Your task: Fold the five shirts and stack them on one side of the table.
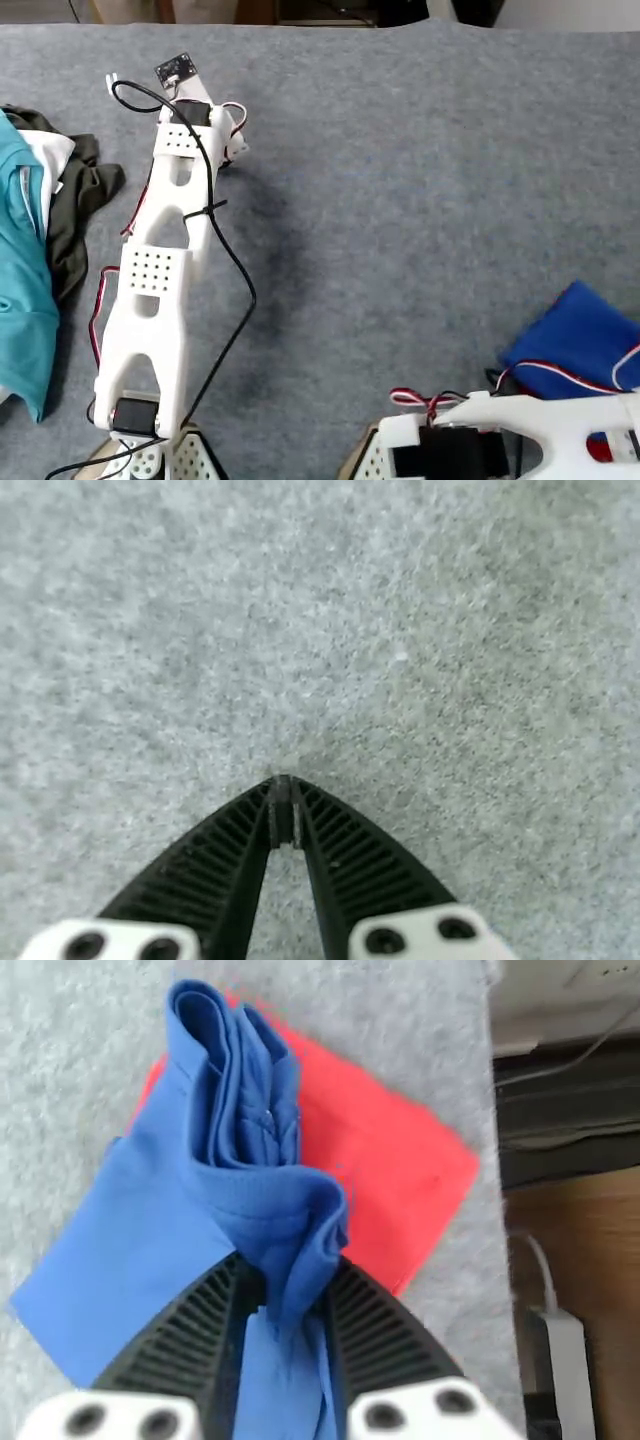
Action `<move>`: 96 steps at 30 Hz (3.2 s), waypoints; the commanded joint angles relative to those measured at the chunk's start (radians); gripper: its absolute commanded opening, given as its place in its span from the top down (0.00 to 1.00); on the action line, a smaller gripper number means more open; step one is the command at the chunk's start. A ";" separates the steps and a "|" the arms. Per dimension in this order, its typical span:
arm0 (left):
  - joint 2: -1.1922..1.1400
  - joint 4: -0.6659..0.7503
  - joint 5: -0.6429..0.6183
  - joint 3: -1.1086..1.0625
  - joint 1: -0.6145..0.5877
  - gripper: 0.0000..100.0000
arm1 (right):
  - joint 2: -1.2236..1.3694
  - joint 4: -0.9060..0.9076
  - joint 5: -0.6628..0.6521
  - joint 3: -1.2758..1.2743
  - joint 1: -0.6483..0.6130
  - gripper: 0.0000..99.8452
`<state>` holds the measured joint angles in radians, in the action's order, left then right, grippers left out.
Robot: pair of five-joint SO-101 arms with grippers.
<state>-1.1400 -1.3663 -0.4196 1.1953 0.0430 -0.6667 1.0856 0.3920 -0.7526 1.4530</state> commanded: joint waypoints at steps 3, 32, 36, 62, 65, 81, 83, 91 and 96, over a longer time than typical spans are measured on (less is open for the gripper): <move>0.019 0.008 0.008 0.049 0.009 0.98 | 0.045 -0.048 -0.023 0.041 0.042 0.99; 0.024 0.018 0.008 0.060 -0.012 0.98 | -0.150 0.448 -0.107 0.223 -0.196 0.85; 0.048 -0.084 0.008 0.175 -0.081 0.98 | -0.213 0.508 -0.097 0.280 -0.472 0.99; 0.344 -0.396 0.443 0.210 -0.710 0.98 | 0.688 0.677 0.273 1.113 -1.561 0.99; 0.421 -0.396 0.519 0.149 -0.767 0.98 | 0.802 0.681 0.255 1.260 -1.620 0.99; 0.535 -0.273 0.735 -0.301 -0.904 0.81 | 1.125 0.681 0.212 1.550 -1.705 0.99; 0.490 -0.236 0.735 -0.304 -0.888 0.86 | 1.136 0.681 0.212 1.572 -1.707 0.99; 0.400 -0.229 0.733 -0.279 -0.836 0.98 | 1.138 0.678 0.212 1.583 -1.695 0.99; 0.449 -0.285 0.666 -0.215 -0.810 0.98 | 1.135 0.681 0.212 1.584 -1.670 0.99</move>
<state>-0.7534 -1.6088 0.2785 0.9053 -0.7963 0.4795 1.7576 0.6114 0.7833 -0.2455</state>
